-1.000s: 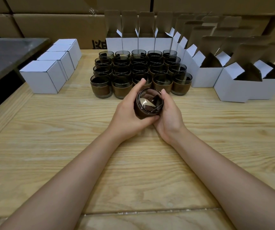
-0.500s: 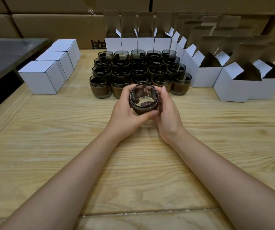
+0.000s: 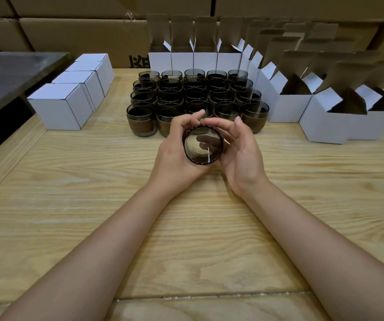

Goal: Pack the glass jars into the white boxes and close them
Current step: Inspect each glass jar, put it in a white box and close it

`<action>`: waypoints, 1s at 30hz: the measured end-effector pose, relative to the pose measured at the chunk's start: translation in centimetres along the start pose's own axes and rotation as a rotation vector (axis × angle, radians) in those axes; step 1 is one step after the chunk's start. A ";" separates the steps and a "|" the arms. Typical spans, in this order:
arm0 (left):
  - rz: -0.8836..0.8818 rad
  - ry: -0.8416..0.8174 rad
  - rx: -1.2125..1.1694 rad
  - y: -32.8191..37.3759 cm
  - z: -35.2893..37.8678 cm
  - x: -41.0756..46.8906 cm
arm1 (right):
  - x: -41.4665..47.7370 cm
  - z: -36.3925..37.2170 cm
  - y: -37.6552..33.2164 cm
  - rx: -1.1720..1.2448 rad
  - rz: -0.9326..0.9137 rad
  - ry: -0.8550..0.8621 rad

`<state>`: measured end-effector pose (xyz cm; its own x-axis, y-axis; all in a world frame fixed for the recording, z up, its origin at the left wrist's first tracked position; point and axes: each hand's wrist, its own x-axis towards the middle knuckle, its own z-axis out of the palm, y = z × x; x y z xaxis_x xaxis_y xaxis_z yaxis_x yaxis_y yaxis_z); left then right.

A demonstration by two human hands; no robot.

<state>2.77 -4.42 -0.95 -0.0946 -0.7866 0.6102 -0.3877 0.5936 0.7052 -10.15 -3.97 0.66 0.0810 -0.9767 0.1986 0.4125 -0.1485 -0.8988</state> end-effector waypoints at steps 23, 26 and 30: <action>0.023 -0.008 0.180 0.9 -0.3 -0.3 | 0.2 -0.1 0.2 0.001 0.012 0.045; 0.006 -0.006 0.178 1.0 -0.3 -0.3 | 0.3 -0.2 0.3 -0.037 0.025 0.047; -0.022 0.007 0.151 0.7 -0.3 -0.2 | 0.4 -0.3 0.4 -0.076 0.014 0.048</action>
<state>2.78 -3.80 -0.47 -0.0784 -0.7976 0.5980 -0.5236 0.5434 0.6562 -10.19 -4.43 0.28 0.0421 -0.9848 0.1687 0.3410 -0.1446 -0.9289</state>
